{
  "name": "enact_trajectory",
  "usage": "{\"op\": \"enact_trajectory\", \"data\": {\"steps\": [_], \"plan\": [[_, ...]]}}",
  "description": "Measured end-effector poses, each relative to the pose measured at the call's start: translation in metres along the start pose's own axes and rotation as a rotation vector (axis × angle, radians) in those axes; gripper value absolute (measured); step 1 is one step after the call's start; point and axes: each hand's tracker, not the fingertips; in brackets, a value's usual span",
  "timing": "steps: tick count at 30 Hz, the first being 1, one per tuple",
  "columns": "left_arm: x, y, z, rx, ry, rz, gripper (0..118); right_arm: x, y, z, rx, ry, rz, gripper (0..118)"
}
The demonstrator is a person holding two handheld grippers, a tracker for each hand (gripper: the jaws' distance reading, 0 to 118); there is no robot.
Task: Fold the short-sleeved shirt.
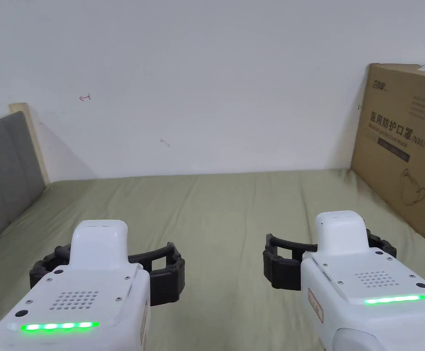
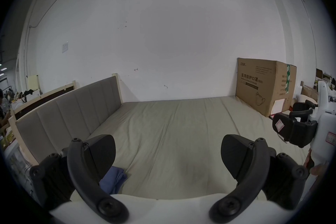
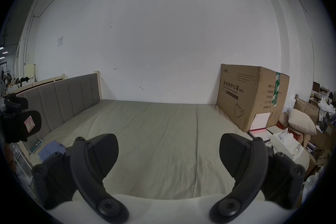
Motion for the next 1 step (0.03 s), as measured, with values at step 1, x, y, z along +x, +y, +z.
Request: {"op": "enact_trajectory", "data": {"steps": [1], "plan": [[-0.0005, -0.0006, 0.0021, 0.019, 0.006, -0.006, 117, 0.0001, 0.0, 0.0, 0.001, 0.0, 0.001, 112]]}}
